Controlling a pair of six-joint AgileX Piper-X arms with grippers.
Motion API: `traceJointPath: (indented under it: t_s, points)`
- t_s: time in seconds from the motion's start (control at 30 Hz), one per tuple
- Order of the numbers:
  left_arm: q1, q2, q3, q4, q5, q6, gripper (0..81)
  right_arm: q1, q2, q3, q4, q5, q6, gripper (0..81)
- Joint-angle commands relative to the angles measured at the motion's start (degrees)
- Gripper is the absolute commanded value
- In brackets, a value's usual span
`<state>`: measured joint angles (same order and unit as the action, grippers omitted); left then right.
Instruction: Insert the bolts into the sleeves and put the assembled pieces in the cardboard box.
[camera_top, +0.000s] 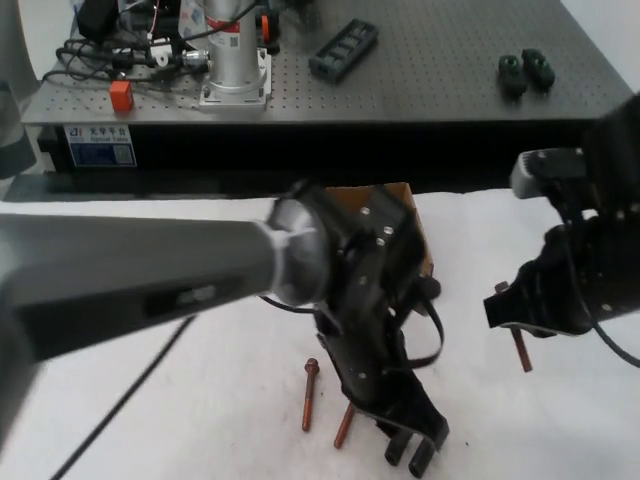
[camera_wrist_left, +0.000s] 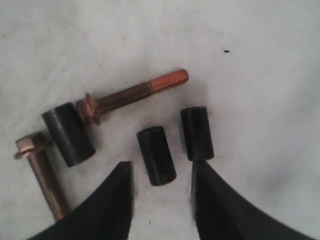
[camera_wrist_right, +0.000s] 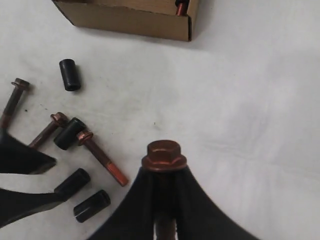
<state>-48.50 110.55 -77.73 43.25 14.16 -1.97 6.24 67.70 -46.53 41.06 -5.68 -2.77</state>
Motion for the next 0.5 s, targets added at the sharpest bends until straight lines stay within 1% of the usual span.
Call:
traceJointPath:
  t_s: [0.0,0.2,0.37,0.43,0.47]
  points:
    - [-0.83,2.68,-2.74,2.2,-1.5,1.26,28.5,-0.27,-3.04,0.55,0.06,-0.51,0.62,0.5]
    - [-2.06,5.65,-3.36,2.41,-1.5,1.26,28.5,-0.27,-5.7,0.53,0.93,-0.51,0.62,0.5]
    - [-2.13,7.28,-3.44,2.41,-3.34,1.14,28.3,-0.27,-6.03,0.43,2.37,-0.51,0.62,0.5]
    - [-2.13,7.42,-3.44,2.1,-3.7,0.97,24.3,-0.27,-6.03,0.43,2.4,-0.51,0.62,0.5]
    - [-2.13,7.4,-3.44,1.77,-3.71,0.88,19.6,-0.27,-6.14,0.43,2.37,-0.51,0.62,0.5]
